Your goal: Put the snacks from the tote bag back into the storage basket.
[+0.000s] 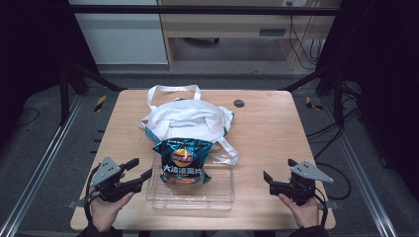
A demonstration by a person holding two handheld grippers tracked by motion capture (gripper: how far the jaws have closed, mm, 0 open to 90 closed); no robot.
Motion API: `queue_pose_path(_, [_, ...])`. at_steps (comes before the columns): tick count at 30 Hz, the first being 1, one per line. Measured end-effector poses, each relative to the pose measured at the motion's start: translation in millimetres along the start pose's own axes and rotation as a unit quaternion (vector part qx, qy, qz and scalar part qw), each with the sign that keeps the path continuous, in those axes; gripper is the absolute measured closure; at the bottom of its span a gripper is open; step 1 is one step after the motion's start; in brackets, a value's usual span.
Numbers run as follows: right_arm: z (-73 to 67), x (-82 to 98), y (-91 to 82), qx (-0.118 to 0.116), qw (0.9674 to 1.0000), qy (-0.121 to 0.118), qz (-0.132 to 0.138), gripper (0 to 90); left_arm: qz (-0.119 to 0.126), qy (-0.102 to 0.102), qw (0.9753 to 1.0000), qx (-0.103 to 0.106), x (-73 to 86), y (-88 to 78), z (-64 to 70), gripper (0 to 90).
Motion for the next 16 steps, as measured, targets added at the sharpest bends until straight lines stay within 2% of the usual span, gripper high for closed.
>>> queue_pose_path(10, [1.7,1.1,0.7,0.005,1.0000,0.000,-0.004,4.5,-0.007,-0.024,0.9992,-0.031,16.0,-2.5,-24.9,36.8])
queue_pose_path(16, [2.3,1.2,1.1,0.008,1.0000,0.000,-0.006,4.5,-0.015,-0.010,0.9992,-0.037,17.6,-0.1,-25.7,37.4])
Point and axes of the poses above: each handheld gripper's, and its own axes: y roughly forward along the jaws, x roughly out of its underside, z roughly to its right, the point moved 5 cm from there along y, roughly forward along the jaws, and after that the axes turned 11 degrees about x, right-handed, at the moved point
